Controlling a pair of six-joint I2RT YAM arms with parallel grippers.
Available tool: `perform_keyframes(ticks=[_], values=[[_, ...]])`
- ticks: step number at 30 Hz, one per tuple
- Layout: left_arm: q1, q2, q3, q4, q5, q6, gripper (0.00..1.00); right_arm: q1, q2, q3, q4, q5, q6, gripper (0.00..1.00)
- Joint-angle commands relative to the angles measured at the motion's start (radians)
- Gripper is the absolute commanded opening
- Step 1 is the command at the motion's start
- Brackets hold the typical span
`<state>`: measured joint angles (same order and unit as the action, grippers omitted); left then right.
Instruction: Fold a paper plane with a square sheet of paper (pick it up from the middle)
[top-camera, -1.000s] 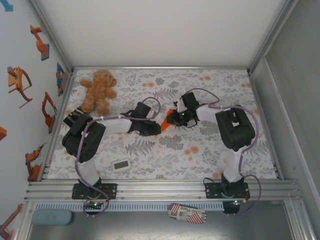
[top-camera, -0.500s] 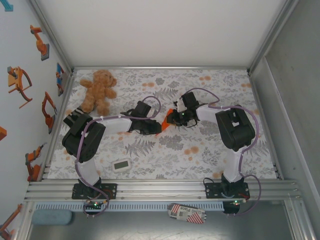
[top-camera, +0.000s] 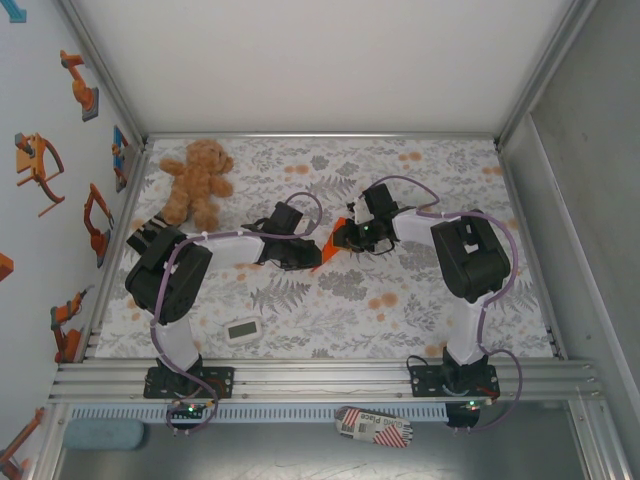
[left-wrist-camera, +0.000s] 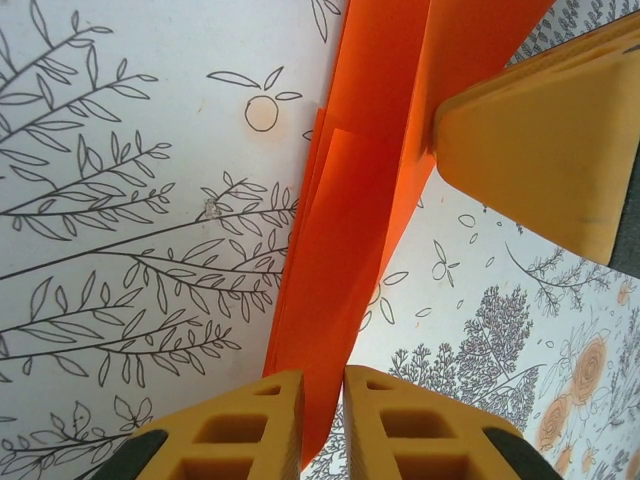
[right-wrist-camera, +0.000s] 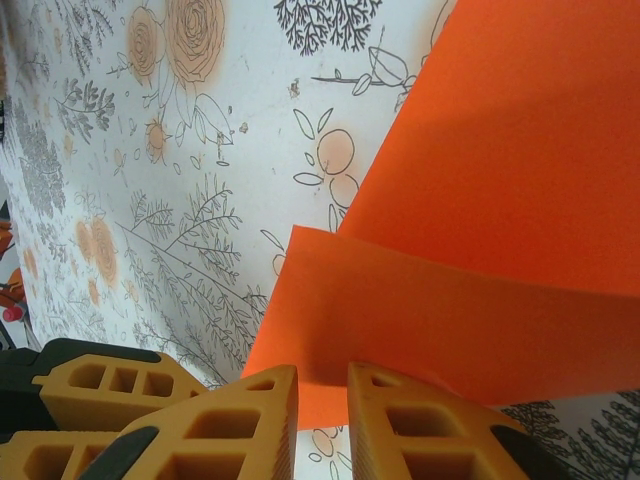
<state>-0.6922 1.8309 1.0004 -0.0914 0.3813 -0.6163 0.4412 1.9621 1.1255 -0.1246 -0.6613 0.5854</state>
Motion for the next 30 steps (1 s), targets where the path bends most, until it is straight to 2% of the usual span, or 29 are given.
perform_keyframes(ticks=[1, 19, 30], values=[[0.002, 0.020, 0.010, -0.033, -0.014, 0.021, 0.16, 0.004, 0.013, 0.021, -0.031, 0.021, -0.016, 0.20], [0.002, 0.037, 0.005, -0.042, -0.036, 0.013, 0.13, 0.004, 0.037, 0.041, -0.046, 0.035, -0.020, 0.20], [0.002, 0.051, 0.001, -0.040, -0.044, 0.007, 0.12, 0.005, 0.020, 0.061, -0.037, 0.000, -0.041, 0.20]])
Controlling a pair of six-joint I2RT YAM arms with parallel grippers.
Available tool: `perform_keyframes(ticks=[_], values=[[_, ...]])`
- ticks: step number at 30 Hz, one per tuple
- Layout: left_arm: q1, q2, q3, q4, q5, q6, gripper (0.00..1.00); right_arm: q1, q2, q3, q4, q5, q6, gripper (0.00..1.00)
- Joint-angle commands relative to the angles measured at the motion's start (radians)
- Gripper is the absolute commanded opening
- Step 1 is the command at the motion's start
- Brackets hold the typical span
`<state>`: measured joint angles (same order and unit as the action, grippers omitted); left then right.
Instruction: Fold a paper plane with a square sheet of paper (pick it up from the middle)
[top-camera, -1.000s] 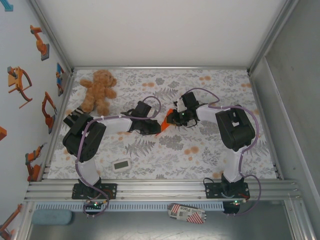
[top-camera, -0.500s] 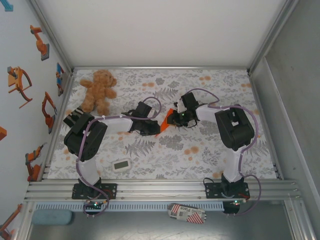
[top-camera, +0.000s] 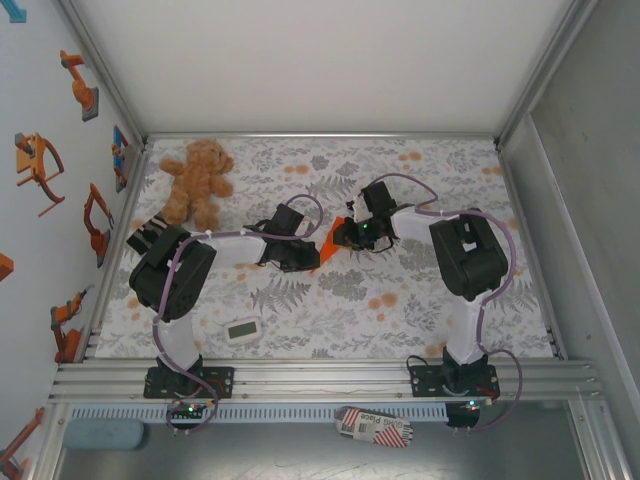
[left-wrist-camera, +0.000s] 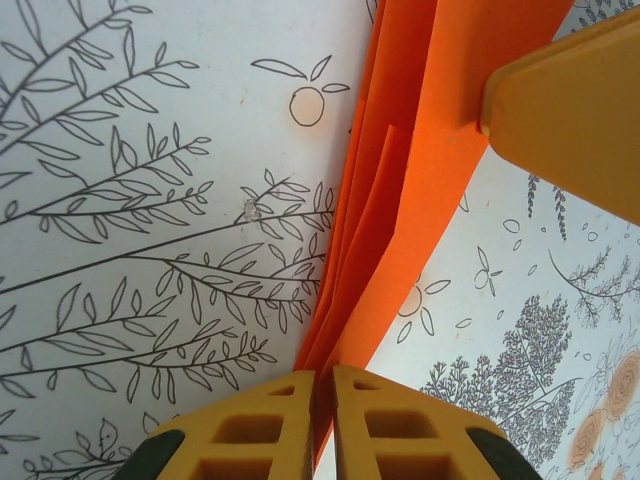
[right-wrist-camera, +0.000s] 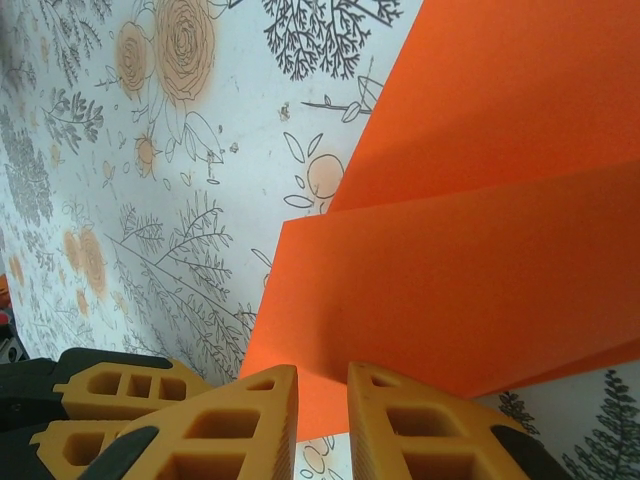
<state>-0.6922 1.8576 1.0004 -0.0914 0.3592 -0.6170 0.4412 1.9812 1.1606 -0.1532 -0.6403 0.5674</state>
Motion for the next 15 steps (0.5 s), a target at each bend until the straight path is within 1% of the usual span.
perform_keyframes(ticks=[1, 15], values=[[0.000, 0.023, 0.003, -0.039, -0.023, 0.007, 0.12, 0.006, -0.001, 0.026, -0.003, -0.028, -0.024, 0.20], [0.003, 0.026, 0.004, -0.020, -0.020, -0.011, 0.12, 0.048, 0.010, 0.006, 0.030, -0.060, -0.004, 0.19]])
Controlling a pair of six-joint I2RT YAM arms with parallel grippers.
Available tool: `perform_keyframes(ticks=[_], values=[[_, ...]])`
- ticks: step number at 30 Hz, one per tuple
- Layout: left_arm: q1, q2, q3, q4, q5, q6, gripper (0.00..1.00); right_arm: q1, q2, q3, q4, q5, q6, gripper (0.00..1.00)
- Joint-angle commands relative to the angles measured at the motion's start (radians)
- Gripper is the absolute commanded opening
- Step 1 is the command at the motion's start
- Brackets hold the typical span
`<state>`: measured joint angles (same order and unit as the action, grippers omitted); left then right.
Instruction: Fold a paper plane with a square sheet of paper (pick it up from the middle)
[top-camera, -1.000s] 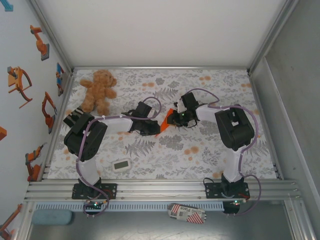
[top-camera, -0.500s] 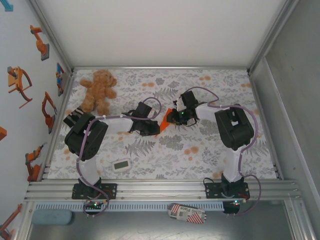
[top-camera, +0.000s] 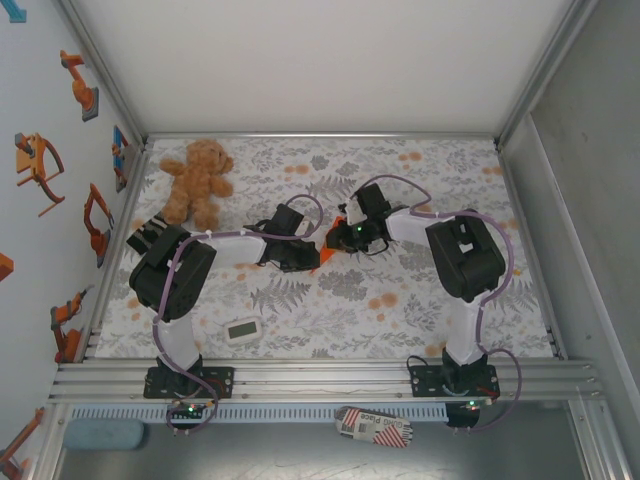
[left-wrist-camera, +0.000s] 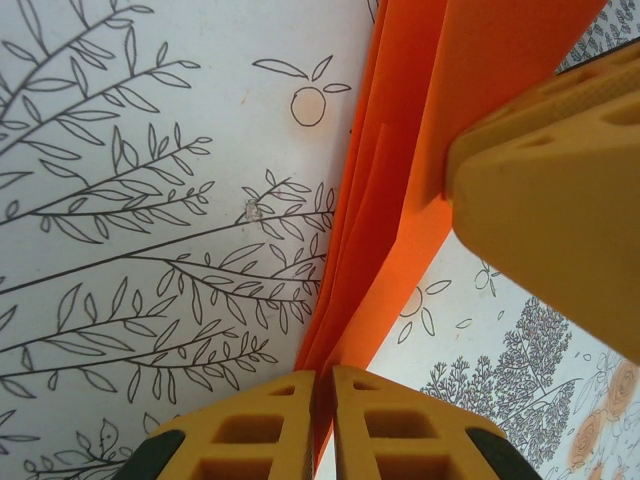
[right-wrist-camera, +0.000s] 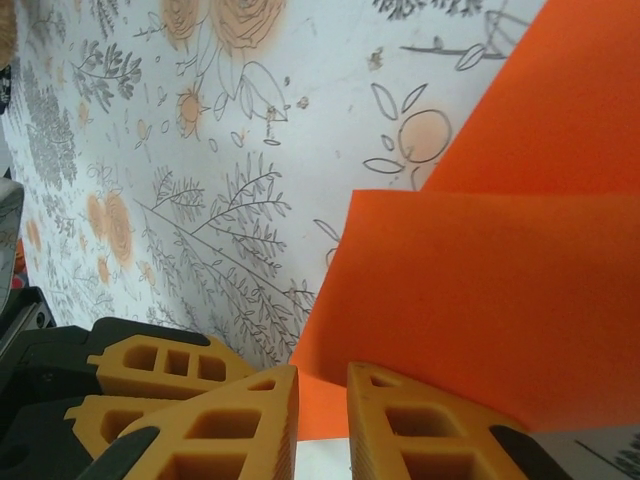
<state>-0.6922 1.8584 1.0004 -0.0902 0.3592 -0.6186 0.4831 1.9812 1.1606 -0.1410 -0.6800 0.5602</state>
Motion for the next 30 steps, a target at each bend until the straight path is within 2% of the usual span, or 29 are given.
perform_keyframes(ticks=[1, 30], values=[[0.003, 0.025, 0.004, -0.022, -0.017, -0.010, 0.12, 0.008, 0.013, 0.006, 0.019, -0.020, 0.004, 0.19], [0.021, 0.016, 0.014, -0.043, 0.020, -0.043, 0.18, 0.011, 0.073, 0.075, -0.097, 0.090, 0.007, 0.19]])
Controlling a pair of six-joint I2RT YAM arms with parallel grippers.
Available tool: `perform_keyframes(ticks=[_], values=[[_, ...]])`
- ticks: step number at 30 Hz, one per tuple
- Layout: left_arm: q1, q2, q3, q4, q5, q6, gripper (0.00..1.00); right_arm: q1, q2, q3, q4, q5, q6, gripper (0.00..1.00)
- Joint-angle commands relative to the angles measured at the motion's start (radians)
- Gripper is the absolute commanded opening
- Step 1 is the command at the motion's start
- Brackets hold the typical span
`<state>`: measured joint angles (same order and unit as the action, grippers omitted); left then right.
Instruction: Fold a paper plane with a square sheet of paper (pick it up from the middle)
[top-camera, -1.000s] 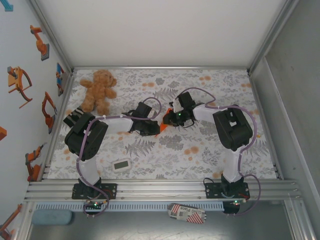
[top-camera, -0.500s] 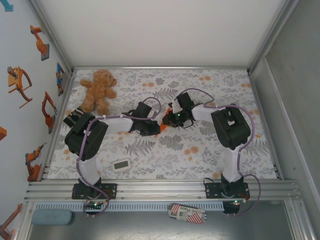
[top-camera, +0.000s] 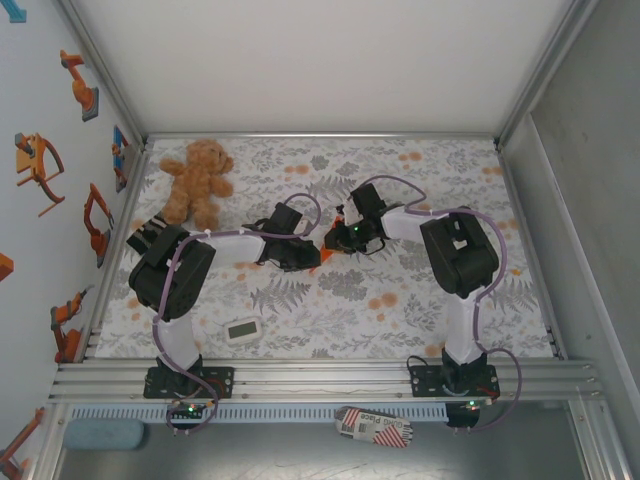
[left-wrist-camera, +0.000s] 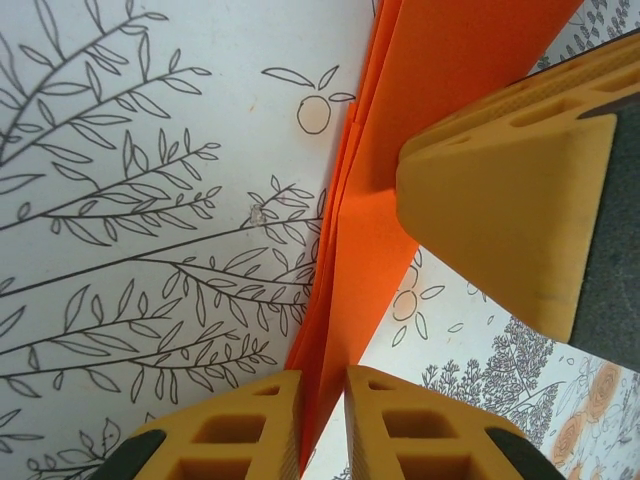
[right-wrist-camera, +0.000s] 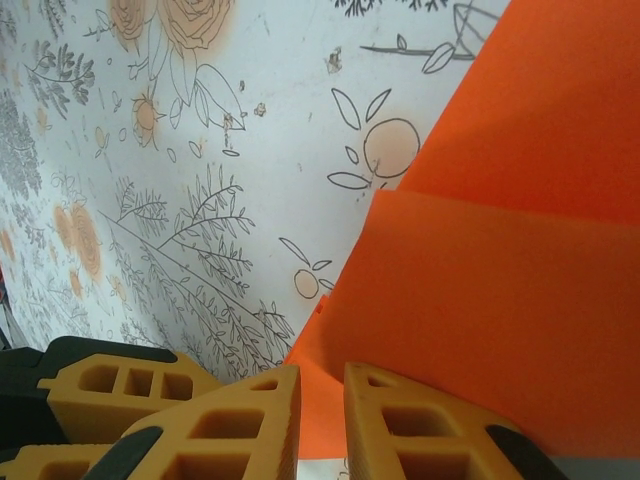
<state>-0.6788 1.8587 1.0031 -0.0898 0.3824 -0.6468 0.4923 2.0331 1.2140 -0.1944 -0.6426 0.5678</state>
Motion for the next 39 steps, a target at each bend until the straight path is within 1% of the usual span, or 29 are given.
perform_keyframes(ticks=[1, 6, 9, 12, 14, 15, 19, 22, 27, 30, 39], values=[[0.007, 0.013, 0.012, -0.045, -0.004, -0.016, 0.19, 0.002, 0.024, 0.023, -0.052, 0.057, -0.001, 0.19], [0.012, -0.019, 0.003, -0.049, -0.013, -0.023, 0.21, 0.002, 0.034, 0.030, -0.073, 0.069, -0.003, 0.19], [0.016, -0.069, -0.006, -0.059, -0.050, -0.027, 0.26, 0.002, 0.036, 0.030, -0.076, 0.069, -0.004, 0.19], [0.018, -0.128, -0.018, -0.059, -0.099, -0.027, 0.27, 0.002, 0.034, 0.031, -0.078, 0.068, -0.005, 0.19], [0.018, -0.156, -0.024, -0.033, -0.092, -0.022, 0.27, 0.002, 0.034, 0.032, -0.081, 0.069, -0.004, 0.19], [0.019, -0.165, -0.027, -0.011, -0.071, -0.022, 0.27, 0.002, 0.032, 0.032, -0.080, 0.069, -0.005, 0.19], [0.015, -0.129, -0.026, 0.093, 0.035, -0.059, 0.20, 0.001, 0.031, 0.032, -0.082, 0.070, -0.005, 0.18], [0.007, -0.074, 0.001, 0.115, 0.080, -0.063, 0.14, 0.002, 0.033, 0.033, -0.080, 0.071, -0.002, 0.18], [-0.008, -0.019, 0.037, 0.079, 0.078, -0.034, 0.08, 0.002, 0.033, 0.033, -0.086, 0.073, -0.001, 0.18], [-0.009, -0.001, 0.039, 0.054, 0.065, -0.016, 0.06, 0.002, 0.034, 0.035, -0.089, 0.073, -0.003, 0.17], [-0.009, 0.029, 0.051, 0.028, 0.048, 0.002, 0.05, 0.002, 0.042, 0.045, -0.106, 0.081, 0.000, 0.16]])
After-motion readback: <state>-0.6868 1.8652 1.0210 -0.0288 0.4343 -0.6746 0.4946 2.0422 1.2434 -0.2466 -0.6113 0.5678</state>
